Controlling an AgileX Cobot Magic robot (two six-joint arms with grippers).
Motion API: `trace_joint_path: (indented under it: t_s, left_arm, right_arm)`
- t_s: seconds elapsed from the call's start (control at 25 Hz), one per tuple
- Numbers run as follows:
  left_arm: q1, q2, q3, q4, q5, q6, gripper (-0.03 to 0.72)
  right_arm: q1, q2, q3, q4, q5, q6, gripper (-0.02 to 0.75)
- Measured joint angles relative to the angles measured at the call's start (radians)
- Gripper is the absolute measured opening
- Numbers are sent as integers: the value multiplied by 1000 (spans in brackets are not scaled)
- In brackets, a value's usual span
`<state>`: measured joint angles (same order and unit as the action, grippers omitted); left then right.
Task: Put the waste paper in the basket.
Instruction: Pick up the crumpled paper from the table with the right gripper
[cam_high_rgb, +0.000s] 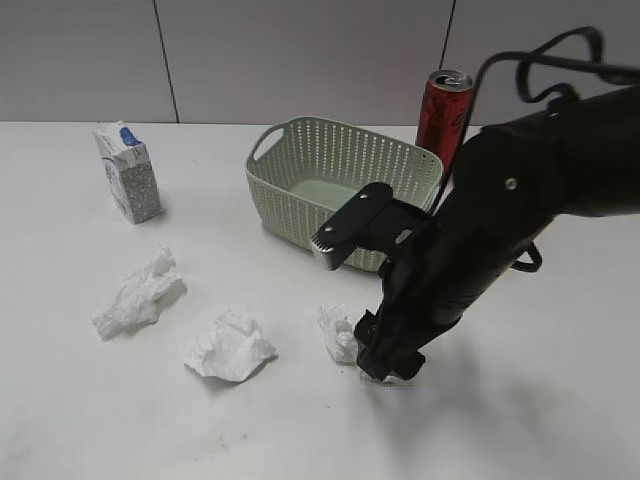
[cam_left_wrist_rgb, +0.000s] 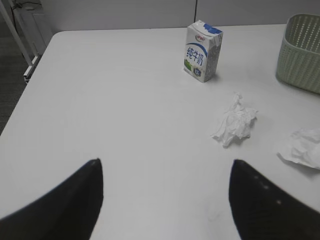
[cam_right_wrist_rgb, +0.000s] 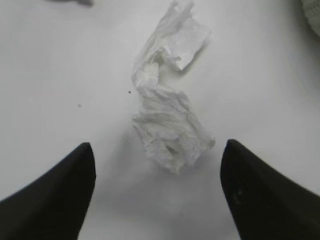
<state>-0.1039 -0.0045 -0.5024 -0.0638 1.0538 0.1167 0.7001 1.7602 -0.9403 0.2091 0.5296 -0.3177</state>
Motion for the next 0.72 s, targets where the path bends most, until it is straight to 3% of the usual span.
trace_joint_path:
  t_s: [0.16,0.44,0.6,0.72]
  left_arm:
    - [0,0,0,0,0,0,591]
    - [0,0,0,0,0,0,591]
    - [0,0,0,0,0,0,589]
    - [0,0,0,0,0,0,588]
  right_arm:
    - [15,102,-60,-120,-4,10,587]
    - [15,195,-104,-152,-11,14,580]
    - [15,213,-106,-152,-5,14,477]
    - [16,213,-122,-152,37,14,308]
